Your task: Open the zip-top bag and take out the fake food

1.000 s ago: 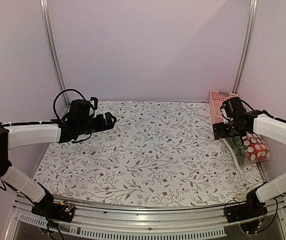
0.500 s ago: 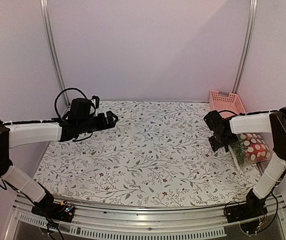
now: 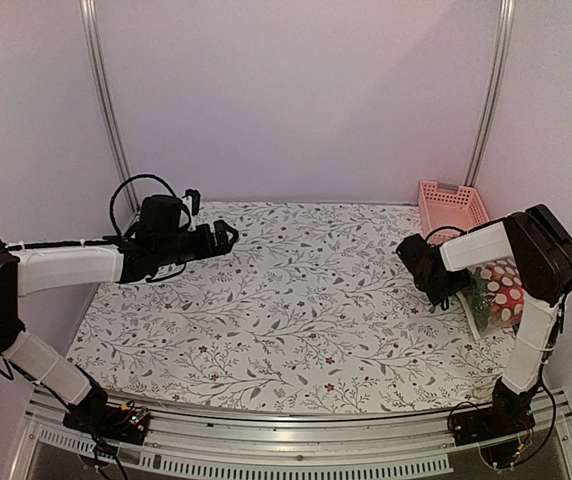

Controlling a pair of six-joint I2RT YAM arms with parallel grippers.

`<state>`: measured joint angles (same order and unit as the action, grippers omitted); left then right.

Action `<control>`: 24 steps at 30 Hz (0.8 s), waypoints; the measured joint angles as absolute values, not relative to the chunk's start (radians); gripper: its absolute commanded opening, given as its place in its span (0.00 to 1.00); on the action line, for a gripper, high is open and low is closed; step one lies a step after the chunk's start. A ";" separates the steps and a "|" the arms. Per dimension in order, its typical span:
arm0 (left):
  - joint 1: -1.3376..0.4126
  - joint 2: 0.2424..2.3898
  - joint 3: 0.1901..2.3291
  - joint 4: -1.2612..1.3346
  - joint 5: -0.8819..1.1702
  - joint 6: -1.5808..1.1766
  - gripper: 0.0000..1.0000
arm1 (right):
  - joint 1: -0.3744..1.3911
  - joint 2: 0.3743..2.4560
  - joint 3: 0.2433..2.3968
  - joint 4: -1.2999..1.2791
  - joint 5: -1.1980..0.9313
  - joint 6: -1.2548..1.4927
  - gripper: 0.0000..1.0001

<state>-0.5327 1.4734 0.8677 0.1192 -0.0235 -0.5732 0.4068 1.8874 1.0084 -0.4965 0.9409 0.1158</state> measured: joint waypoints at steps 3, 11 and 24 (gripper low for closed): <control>-0.533 1.473 0.867 0.125 -0.017 -0.573 1.00 | 0.407 1.905 1.009 -0.490 0.989 0.121 0.56; -0.533 1.472 0.861 0.138 -0.011 -0.574 1.00 | 0.407 1.920 1.034 -0.483 1.042 0.116 0.34; -0.533 1.474 0.861 0.145 -0.002 -0.574 1.00 | 0.410 1.845 1.046 -0.476 0.966 0.059 0.00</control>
